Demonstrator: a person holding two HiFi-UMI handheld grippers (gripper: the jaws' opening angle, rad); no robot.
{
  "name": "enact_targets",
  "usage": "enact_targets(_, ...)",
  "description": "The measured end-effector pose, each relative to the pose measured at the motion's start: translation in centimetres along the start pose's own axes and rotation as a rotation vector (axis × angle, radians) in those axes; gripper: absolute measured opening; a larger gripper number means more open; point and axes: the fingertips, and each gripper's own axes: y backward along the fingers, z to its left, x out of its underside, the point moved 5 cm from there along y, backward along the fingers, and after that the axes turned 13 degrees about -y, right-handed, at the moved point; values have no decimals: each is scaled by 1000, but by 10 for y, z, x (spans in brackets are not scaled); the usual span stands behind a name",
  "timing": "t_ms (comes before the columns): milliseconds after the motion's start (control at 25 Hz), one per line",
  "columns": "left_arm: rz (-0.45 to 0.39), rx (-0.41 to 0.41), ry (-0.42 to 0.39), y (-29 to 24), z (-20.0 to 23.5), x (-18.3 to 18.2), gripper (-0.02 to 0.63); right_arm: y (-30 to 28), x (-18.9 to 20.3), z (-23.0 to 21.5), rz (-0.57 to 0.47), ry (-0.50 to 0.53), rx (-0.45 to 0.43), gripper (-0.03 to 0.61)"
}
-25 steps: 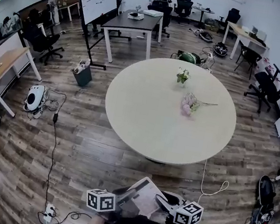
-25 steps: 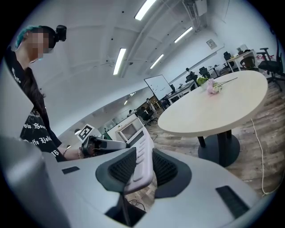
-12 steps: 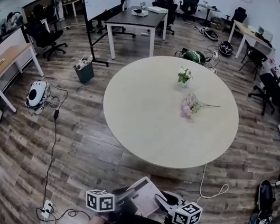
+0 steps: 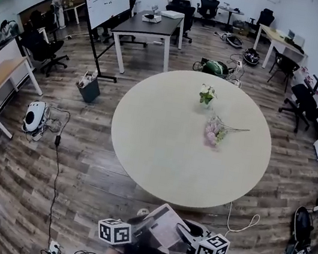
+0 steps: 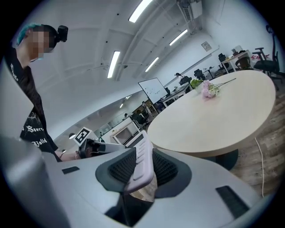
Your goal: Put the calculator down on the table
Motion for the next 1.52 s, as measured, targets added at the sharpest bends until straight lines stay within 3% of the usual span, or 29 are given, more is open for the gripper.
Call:
enact_targets(600, 55, 103, -75, -57, 113, -146, 103, -123, -112, -23, -87, -4, 116, 124)
enact_targets(1160, 115, 110, -113, -77, 164, -196, 104, -179, -143, -35, -110, -49, 180, 127)
enact_targets(1520, 54, 60, -110, -103, 171, -238, 106, -196, -200, -53, -82, -2, 155, 129)
